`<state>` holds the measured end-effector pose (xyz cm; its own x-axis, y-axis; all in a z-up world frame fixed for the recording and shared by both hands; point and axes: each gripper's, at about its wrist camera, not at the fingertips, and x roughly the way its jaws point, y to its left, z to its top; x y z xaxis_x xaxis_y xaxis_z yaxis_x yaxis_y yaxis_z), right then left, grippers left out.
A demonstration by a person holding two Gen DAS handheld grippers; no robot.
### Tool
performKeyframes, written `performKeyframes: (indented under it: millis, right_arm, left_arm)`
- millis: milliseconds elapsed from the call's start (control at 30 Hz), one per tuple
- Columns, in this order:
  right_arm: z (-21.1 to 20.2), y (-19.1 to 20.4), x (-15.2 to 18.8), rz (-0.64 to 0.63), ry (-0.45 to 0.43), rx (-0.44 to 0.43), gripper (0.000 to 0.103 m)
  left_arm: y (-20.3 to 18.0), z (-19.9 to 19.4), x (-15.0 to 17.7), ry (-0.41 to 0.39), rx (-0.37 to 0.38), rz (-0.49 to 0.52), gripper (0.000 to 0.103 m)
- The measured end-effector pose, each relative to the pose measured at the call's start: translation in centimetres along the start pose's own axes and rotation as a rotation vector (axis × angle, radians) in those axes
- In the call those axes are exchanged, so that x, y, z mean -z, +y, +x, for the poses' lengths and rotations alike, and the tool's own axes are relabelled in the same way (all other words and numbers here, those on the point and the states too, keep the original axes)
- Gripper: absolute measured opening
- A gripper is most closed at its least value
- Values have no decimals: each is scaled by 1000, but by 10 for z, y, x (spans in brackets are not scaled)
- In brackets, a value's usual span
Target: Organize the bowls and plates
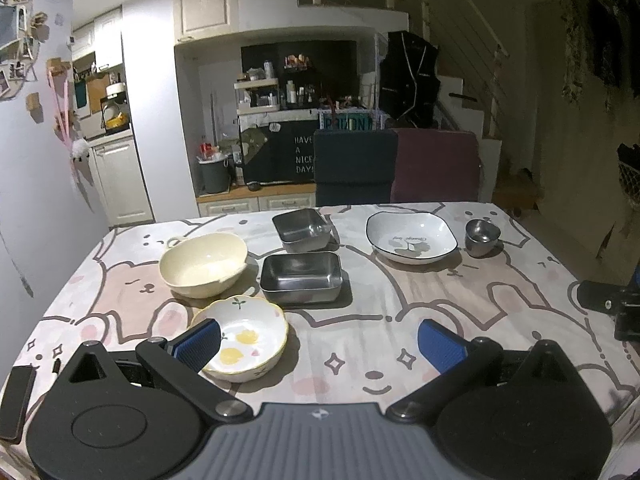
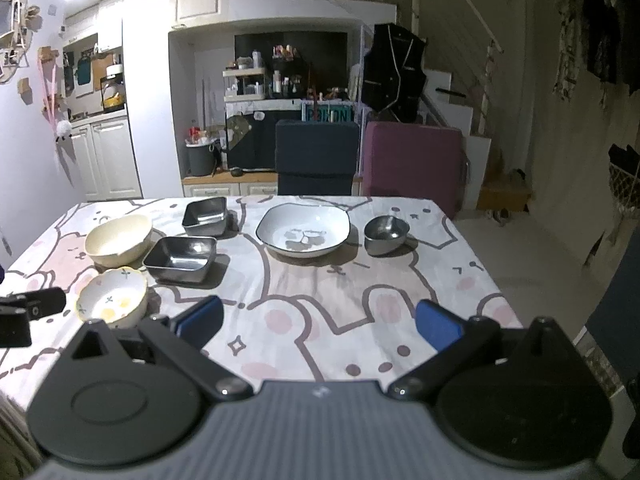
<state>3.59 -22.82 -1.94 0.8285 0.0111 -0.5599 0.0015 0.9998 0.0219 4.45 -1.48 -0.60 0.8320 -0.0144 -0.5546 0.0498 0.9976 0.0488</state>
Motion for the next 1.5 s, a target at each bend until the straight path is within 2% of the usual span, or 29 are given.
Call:
performKeyframes:
  millis: [233, 433, 767, 933, 1033, 1133, 1333, 1500]
  right_arm:
    - [34, -1, -21, 23, 37, 6, 103]
    - [59, -6, -44, 52, 43, -7, 103]
    - [111, -17, -98, -16, -31, -3, 103]
    - [136, -24, -121, -38, -96, 8, 103]
    - [153, -32, -137, -52, -108, -37, 103]
    - [170, -41, -151, -8, -117, -52, 103]
    - [216, -60, -180, 73, -127, -80, 103]
    - [264, -72, -185, 167, -64, -104, 103]
  left_arm:
    - [-1, 40, -22, 43, 14, -20, 103]
    - [-1, 69, -46, 67, 64, -42, 103]
    - [-9, 115, -107, -14, 39, 6, 103]
    - [-19, 143, -136, -38, 50, 33, 103]
    - [-27, 160, -153, -64, 59, 62, 103]
    - [-36, 178, -167, -94, 55, 85, 103]
    - [-46, 228, -185, -91, 82, 69, 103]
    - [-48, 277, -190, -32, 111, -3, 103]
